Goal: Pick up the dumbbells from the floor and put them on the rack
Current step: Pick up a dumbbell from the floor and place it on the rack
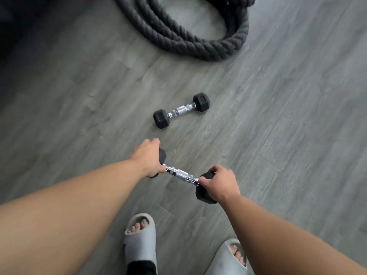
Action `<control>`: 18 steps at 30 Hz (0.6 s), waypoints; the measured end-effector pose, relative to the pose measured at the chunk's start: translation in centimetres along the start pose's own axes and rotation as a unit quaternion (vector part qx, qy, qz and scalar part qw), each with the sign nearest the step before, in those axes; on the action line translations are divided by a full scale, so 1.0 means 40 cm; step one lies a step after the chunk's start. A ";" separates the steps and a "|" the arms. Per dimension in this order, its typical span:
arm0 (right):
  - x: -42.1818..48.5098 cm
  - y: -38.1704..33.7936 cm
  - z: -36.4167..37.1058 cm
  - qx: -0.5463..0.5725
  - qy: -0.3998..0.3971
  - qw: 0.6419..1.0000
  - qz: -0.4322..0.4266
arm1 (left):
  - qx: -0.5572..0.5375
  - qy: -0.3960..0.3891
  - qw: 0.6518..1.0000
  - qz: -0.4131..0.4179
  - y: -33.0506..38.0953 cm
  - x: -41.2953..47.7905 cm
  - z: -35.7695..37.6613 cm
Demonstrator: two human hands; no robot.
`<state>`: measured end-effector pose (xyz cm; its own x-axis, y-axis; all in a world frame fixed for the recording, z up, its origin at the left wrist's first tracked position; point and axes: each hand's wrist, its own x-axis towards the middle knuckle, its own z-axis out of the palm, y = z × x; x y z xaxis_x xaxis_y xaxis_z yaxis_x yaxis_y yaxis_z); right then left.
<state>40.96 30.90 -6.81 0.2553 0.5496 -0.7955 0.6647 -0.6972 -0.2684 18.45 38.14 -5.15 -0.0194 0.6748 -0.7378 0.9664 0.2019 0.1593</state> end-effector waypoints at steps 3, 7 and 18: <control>-0.143 -0.126 -0.083 0.074 0.003 0.997 0.005 | -0.024 0.060 0.998 -0.019 0.004 -0.113 -0.216; -0.370 -0.327 -0.212 0.138 0.006 0.990 -0.019 | -0.067 0.118 0.990 -0.045 -0.012 -0.313 -0.544; -1.069 -0.936 -0.433 0.174 -0.054 0.971 -0.155 | -0.086 0.293 0.948 -0.086 -0.245 -1.000 -1.308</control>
<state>17.33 41.48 46.65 -0.0060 0.7195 -0.6944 0.4153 -0.6299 -0.6563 -3.65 46.31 57.13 -0.3606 0.8902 -0.2785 0.8807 0.4233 0.2126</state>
